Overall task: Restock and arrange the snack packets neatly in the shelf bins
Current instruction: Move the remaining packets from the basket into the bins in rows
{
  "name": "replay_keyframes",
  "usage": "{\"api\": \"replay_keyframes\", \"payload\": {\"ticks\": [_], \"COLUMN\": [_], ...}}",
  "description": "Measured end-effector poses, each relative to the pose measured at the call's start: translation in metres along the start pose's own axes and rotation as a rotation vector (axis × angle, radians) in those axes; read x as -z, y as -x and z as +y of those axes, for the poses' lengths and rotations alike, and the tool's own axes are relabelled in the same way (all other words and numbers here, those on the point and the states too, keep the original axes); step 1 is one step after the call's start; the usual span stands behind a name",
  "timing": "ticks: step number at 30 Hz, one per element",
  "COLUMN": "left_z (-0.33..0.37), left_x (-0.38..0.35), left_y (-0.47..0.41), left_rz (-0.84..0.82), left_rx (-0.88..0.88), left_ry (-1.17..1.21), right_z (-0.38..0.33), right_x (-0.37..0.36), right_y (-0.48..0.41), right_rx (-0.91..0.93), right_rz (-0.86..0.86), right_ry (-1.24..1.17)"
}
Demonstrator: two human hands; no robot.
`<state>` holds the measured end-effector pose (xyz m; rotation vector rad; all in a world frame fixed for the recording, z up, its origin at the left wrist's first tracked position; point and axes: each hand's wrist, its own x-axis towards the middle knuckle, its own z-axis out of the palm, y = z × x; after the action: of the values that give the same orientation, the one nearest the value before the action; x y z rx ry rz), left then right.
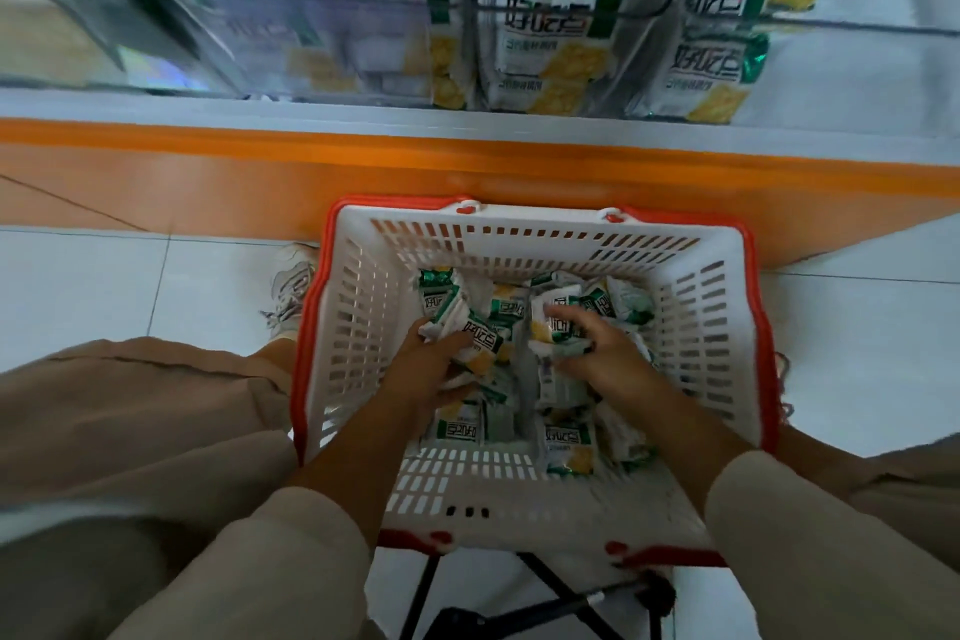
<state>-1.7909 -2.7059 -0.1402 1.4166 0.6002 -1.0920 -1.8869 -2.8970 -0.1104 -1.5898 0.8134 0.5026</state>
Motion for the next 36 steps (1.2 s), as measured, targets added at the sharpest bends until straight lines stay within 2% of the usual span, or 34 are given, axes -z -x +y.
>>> {"api": "replay_keyframes", "payload": {"ticks": [5, 9, 13, 18, 23, 27, 31, 33, 36], "left_z": [0.042, 0.079, 0.105, 0.132, 0.159, 0.183, 0.203, 0.206, 0.207], "left_x": [-0.026, -0.045, -0.056, -0.071, -0.084, -0.095, -0.098, -0.099, -0.109], "left_y": [0.050, 0.096, 0.146, 0.190, 0.216, 0.229, 0.219, 0.214, 0.206], "left_rz": [-0.079, -0.232, -0.378, -0.351, -0.374, -0.362, -0.204, -0.161, -0.188], "left_rx": [-0.143, -0.243, -0.347, -0.469, -0.559, -0.668, -0.769, -0.757, -0.718], "left_ry": [0.017, 0.041, -0.051, -0.159, -0.172, -0.085, -0.068, -0.051, 0.025], "right_z": [-0.069, -0.095, -0.115, -0.148, -0.178, -0.199, -0.205, -0.207, -0.214], "right_x": [0.020, 0.024, 0.036, 0.056, 0.081, 0.099, 0.113, 0.111, 0.102], "right_y": [0.046, 0.083, 0.119, 0.163, 0.192, 0.194, 0.172, 0.160, 0.148], "right_rx": [0.234, 0.394, 0.497, 0.566, 0.661, 0.720, 0.677, 0.671, 0.672], "right_rz": [-0.011, -0.051, -0.011, -0.010, -0.013, 0.127, 0.289, 0.336, 0.333], "right_ry": [-0.158, -0.020, 0.094, 0.246, 0.264, -0.020, -0.423, -0.505, -0.554]}}
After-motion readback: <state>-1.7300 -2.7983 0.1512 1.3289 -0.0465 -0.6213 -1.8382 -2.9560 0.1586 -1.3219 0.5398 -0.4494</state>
